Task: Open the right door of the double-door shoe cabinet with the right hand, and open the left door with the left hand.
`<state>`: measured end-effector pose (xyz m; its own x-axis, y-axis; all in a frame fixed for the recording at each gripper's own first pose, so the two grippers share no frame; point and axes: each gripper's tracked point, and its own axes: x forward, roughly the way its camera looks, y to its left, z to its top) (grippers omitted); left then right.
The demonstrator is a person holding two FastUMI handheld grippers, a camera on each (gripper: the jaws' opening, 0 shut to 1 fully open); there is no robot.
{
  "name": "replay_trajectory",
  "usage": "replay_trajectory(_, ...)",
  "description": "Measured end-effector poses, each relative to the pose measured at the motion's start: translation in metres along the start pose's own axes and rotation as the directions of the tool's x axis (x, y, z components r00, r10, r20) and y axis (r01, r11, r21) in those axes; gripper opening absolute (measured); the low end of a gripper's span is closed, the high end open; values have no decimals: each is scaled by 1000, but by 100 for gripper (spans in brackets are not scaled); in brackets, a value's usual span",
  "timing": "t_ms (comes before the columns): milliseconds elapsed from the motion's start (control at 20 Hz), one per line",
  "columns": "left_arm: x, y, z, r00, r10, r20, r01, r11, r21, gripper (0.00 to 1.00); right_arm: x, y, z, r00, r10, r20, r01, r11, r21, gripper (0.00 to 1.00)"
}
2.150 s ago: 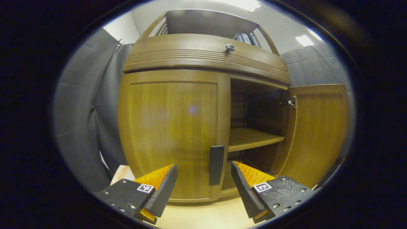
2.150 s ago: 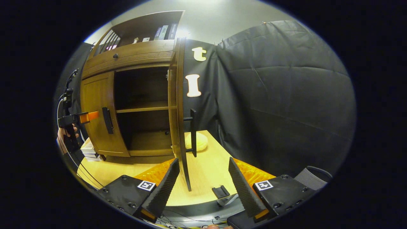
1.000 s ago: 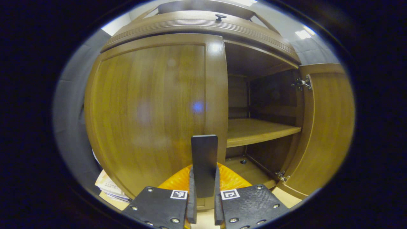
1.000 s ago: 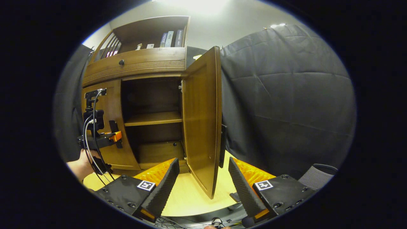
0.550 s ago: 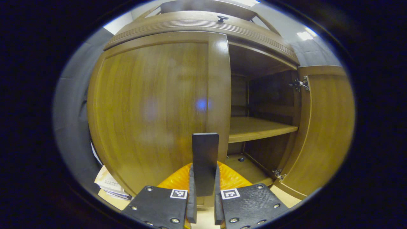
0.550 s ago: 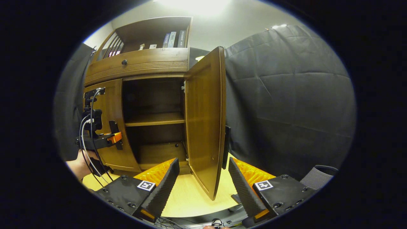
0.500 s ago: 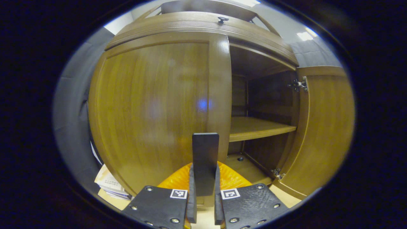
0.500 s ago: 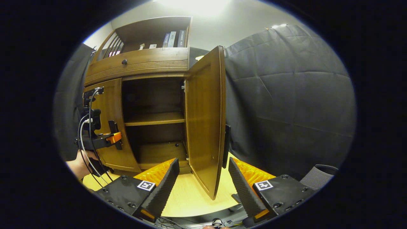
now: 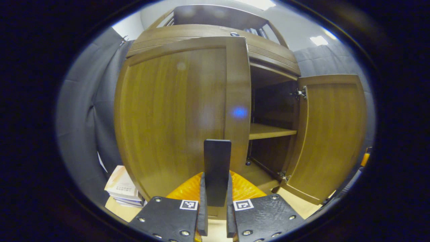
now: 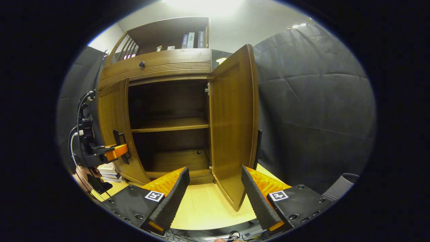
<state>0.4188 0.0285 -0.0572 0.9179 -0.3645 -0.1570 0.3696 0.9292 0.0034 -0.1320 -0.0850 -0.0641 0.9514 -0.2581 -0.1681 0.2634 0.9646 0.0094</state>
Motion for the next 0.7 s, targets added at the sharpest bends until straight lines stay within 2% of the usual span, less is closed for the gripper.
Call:
replay_trajectory(100, -2, 1, 0, 1000, 1, -1, -1, 1000, 3, 25, 3, 9, -1, 1000, 26, 2, -26, 1000, 3, 94)
replay_trajectory(150, -4, 3, -1, 1000, 2, -2, -2, 1000, 2, 25, 5, 13, -2, 999, 39, 0, -39, 999, 6, 98)
replay_trajectory(200, -6, 2, -2, 1000, 3, -1, -3, 1000, 1, 24, 6, 17, -3, 999, 51, -1, -51, 999, 8, 94)
replay_trajectory(350, -8, 5, -2, 1000, 12, 3, -12, 1000, 6, 24, 10, 26, -4, 996, 85, -4, -85, 996, 3, 94)
replay_trajectory(400, -8, 6, -3, 1000, 16, 5, -16, 1000, 7, 25, 11, 29, -5, 995, 96, -6, -96, 995, 2, 98)
replay_trajectory(500, -8, 9, -3, 1000, 26, 12, -26, 1000, 5, 25, 14, 36, -6, 993, 116, -11, -116, 993, -1, 94)
replay_trajectory(700, -8, 17, -3, 998, 53, 19, -53, 999, -2, 25, 20, 54, -5, 987, 158, -16, -158, 987, 6, 94)
